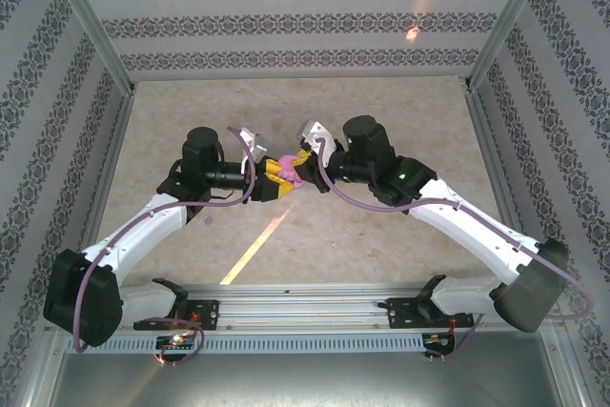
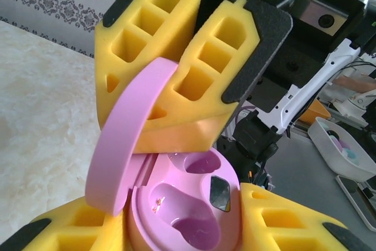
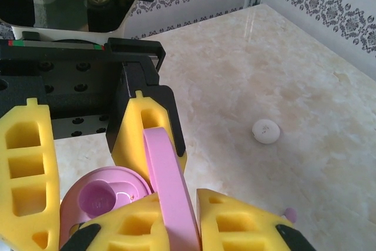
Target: Insert the wireless bluetooth earbuds into the charging case
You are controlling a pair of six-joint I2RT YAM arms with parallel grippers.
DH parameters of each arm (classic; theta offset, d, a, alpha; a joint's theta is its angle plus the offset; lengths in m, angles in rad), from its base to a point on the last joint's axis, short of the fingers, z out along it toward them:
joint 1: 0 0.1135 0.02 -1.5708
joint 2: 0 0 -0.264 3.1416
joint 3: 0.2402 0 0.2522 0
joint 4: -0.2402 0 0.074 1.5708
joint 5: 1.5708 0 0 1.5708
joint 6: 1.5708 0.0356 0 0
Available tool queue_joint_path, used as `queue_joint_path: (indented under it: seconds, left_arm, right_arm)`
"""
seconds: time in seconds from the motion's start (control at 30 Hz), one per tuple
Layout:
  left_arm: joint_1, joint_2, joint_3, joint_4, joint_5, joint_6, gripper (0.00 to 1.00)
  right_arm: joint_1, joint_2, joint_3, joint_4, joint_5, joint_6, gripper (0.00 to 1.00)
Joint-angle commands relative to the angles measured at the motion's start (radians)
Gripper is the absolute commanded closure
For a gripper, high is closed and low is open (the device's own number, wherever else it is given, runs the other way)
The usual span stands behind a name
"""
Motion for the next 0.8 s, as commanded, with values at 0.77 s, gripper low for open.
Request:
queue_joint_path:
  seconds: [0.77]
  left_arm:
    - [0.065, -0.058, -0.058, 0.123, -0.081, -0.13, 0.86]
  right_arm:
    - [-0.006, -0.028, 0.097, -0.043, -0.046, 0.302, 0.5]
